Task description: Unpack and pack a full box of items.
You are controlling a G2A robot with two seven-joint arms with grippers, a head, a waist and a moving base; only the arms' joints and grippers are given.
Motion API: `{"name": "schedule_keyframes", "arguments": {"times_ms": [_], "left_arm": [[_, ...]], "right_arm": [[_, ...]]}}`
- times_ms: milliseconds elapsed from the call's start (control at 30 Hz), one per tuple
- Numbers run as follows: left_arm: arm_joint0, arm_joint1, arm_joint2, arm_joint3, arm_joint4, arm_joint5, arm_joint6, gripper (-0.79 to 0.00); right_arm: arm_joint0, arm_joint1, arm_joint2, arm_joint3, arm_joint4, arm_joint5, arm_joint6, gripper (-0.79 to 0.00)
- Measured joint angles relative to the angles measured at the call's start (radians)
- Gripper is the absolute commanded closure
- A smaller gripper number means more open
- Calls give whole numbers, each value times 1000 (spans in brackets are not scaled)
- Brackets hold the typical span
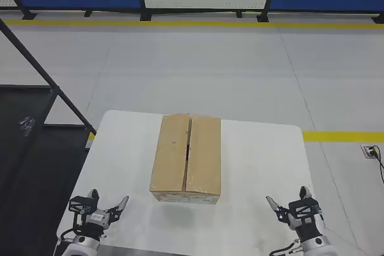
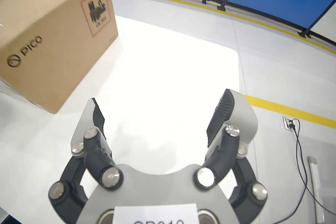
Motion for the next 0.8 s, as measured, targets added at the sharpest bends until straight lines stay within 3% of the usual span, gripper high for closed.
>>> {"name": "schedule_keyframes", "arguments": {"times_ms": [200, 667, 800], "left_arm": [[-72, -6, 41, 35, -3, -24, 5, -785], [-79, -7, 44, 40, -13, -20, 0, -785], [-143, -14, 77, 90, -4, 26, -37, -785]], "right_arm": [[27, -5, -56, -77, -55, -7, -24, -785], [30, -5, -57, -88, -43, -38, -27, -785], [60, -9, -97, -73, -53, -61, -24, -785]]}}
